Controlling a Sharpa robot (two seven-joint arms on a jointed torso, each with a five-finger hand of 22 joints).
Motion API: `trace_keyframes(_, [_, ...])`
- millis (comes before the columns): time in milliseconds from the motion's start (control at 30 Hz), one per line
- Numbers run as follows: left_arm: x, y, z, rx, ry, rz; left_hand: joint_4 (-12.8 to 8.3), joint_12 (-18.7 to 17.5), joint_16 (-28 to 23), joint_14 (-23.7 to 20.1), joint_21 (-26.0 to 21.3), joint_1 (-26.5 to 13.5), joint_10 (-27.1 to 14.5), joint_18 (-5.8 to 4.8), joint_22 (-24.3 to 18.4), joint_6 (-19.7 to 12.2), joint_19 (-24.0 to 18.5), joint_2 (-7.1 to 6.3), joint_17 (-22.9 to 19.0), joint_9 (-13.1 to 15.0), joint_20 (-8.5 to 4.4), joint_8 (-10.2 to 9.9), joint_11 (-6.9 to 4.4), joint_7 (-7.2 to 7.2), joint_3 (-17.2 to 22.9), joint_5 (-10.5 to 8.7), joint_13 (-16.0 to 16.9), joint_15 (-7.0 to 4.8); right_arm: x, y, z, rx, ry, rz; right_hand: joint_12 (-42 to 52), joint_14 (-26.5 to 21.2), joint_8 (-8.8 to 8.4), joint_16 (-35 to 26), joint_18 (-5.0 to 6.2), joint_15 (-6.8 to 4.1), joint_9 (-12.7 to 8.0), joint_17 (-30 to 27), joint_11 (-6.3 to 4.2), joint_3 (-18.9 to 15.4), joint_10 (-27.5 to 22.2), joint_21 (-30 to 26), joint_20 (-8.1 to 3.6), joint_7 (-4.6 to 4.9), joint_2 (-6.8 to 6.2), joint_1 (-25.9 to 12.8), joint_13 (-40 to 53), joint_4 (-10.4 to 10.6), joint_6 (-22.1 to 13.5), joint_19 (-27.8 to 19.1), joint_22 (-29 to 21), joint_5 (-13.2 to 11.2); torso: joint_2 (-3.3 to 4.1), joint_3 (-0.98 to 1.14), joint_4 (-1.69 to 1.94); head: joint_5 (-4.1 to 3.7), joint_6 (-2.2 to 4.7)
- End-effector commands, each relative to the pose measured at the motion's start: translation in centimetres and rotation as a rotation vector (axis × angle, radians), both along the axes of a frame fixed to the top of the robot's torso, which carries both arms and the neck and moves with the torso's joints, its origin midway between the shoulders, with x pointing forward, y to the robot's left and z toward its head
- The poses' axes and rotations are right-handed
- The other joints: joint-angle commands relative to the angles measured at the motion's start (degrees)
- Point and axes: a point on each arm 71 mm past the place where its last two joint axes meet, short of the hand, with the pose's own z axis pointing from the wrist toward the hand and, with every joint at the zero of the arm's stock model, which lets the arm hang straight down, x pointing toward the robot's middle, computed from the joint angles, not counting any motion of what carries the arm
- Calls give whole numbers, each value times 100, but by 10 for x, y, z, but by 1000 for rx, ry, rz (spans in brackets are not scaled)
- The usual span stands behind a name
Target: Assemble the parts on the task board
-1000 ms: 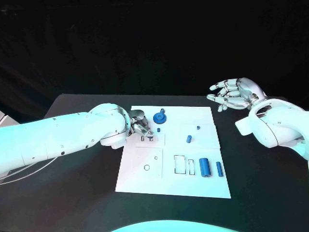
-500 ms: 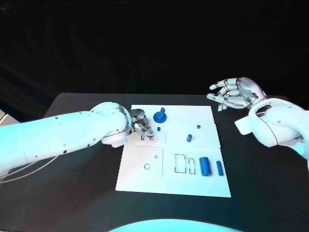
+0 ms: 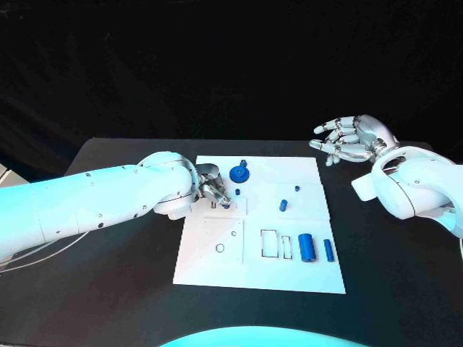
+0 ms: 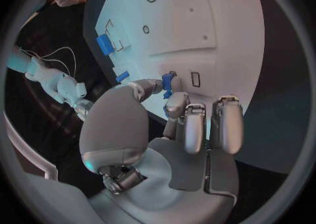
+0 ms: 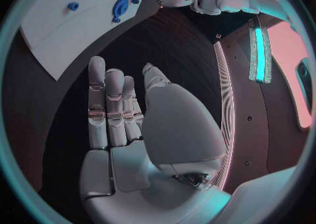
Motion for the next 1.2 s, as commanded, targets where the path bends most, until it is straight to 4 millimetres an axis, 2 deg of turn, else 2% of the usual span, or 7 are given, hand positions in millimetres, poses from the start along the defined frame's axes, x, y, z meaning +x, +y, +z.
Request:
trace_keyframes(33, [-1, -3, -1, 6, 19, -23, -1325, 13, 20, 586, 33, 52, 26, -113, 315, 31, 30, 27, 1508, 6, 5, 28, -3, -15, 1299, 33, -10, -43, 0, 2, 0, -1, 2, 20, 4, 44, 27, -33, 29, -15, -6, -3, -28, 26, -18, -26, -12, 2, 31, -16, -8, -3, -25, 44, -7, 20, -2, 0, 7, -6, 8])
trace_keyframes(633, [0, -1, -4, 27, 47, -31, -1323, -3, 20, 586, 33, 46, 19, -113, 315, 32, 31, 25, 1508, 6, 2, 19, -3, -16, 1307, 28, -28, -45, 0, 3, 0, 0, -3, 19, 4, 44, 27, -33, 29, -15, -6, -3, -28, 26, -18, -26, -12, 2, 31, -16, -8, -3, -25, 44, -7, 20, -1, 1, 3, 9, -8])
trace_keyframes(1033, [3, 0, -5, 37, 49, -25, -1323, -3, 20, 586, 33, 46, 19, -113, 315, 32, 31, 25, 1508, 6, 2, 19, -3, -16, 1307, 28, -28, -45, 0, 1, -1, -1, 2, 15, 9, 57, 42, -54, 30, -18, -8, 0, -31, 26, -12, -41, -14, -1, 25, -41, -30, -4, -20, 60, -24, 34, 4, 4, 1, -27, -3])
trace_keyframes(1200, [3, -3, -5, 37, 54, -31, -1324, -4, 20, 586, 32, 45, 24, -112, 313, 34, 30, 25, 1508, 6, -1, 12, -4, -16, 1317, 25, -21, -46, 0, 1, -1, -2, 3, 16, 9, 57, 42, -54, 30, -18, -8, 0, -31, 26, -12, -41, -14, -1, 25, -41, -30, -4, -20, 60, -24, 34, 4, 3, 0, -15, -21])
